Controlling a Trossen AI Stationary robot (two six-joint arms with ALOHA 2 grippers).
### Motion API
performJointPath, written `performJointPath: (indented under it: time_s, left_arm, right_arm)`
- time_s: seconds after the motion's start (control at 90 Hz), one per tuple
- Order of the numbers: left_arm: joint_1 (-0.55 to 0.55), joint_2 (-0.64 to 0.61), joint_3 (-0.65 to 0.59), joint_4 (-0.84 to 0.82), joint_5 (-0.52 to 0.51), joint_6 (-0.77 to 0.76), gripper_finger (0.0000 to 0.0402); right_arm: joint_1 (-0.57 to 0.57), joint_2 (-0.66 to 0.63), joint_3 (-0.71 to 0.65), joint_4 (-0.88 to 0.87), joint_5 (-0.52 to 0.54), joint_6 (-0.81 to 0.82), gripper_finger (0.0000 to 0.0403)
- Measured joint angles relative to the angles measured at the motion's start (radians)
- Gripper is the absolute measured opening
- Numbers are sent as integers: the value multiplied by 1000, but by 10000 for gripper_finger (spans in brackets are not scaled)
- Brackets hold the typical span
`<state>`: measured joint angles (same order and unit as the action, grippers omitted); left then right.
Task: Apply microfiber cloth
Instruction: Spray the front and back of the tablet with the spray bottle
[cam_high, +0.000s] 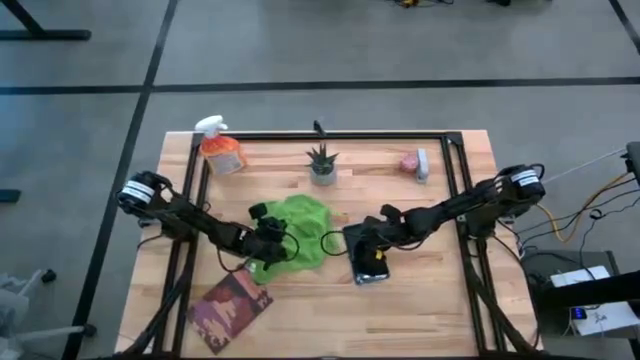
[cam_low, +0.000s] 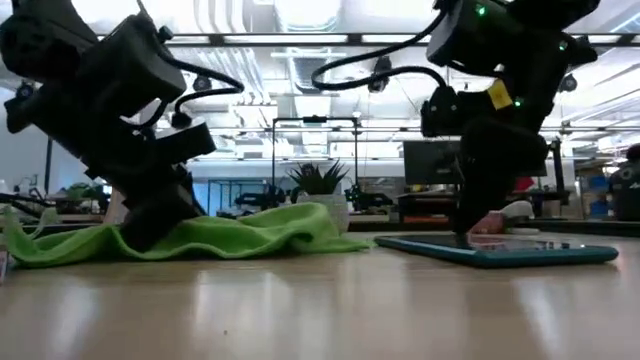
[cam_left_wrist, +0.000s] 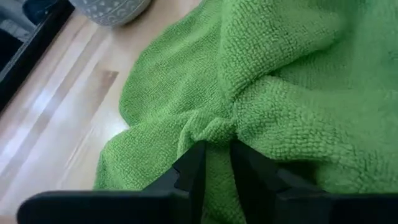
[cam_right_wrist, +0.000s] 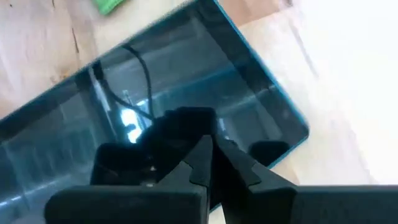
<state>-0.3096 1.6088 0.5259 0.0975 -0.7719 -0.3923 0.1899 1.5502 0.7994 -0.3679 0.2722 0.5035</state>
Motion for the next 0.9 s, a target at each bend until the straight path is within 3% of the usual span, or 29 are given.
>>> performJointPath:
  time_s: [0.178, 0.278, 0.356, 0.611, 0.744, 0.9]
  left_arm:
    - [-2, -74, 8, 15, 42, 37, 66]
    - [-2, -173, 38, 4, 121, 82, 68]
    - [-4, -269, 52, -42, 127, 149, 68]
    - [-2, -587, 49, -279, -243, 150, 85]
    - [20, -720, 48, -404, -258, 127, 123]
    - [74, -838, 48, -440, -226, 85, 176]
  right_arm:
    - [2, -36, 2, 6, 27, -5, 0]
    - [12, -39, 2, 29, 26, -7, 0]
    - [21, -37, 2, 40, 26, -17, 0]
    - [61, -37, 2, 120, 71, -31, 0]
    - [74, -37, 2, 126, 73, -32, 0]
    - [78, -37, 2, 128, 93, -32, 0]
